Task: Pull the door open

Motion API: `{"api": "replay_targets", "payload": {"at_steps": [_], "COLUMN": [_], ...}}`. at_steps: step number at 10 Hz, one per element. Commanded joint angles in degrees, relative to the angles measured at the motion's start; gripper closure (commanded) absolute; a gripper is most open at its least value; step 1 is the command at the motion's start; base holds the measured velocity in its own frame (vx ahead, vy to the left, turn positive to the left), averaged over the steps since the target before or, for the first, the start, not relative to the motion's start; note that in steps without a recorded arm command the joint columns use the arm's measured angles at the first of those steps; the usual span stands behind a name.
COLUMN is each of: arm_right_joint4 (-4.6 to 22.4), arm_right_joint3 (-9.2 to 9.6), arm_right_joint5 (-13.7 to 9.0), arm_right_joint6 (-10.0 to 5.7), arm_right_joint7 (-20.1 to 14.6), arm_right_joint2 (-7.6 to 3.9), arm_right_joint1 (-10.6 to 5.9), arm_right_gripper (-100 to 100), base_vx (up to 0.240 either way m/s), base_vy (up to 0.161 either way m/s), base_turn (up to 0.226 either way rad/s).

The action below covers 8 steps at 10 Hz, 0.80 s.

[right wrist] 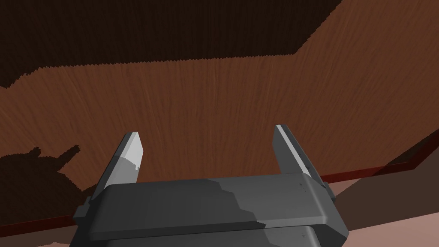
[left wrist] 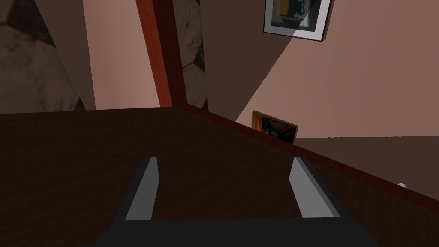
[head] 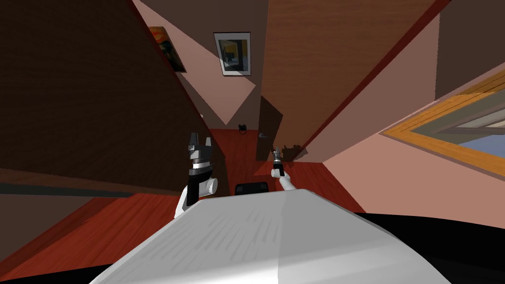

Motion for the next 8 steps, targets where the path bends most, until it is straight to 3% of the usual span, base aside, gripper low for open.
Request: {"api": "replay_targets", "payload": {"at_steps": [1, 4, 8], "arm_right_joint4": [2.71, 5.84, 12.2], "arm_right_joint3": [-0.11, -0.25, -0.54], "arm_right_joint5": [-0.21, -0.42, -0.84], "arm_right_joint6": [-0.33, -1.0, -2.38], "arm_right_joint7": [0.53, 0.84, 1.48], "arm_right_joint2": [0.81, 1.46, 3.05], "arm_right_joint1": [-1.05, -2.37, -5.06], "arm_right_gripper": [-100, -100, -100], "base_vx": [0.164, 0.131, 0.121], "base_vy": [-0.02, -0.01, -0.003], "base_turn": [0.081, 0.06, 0.088]}}
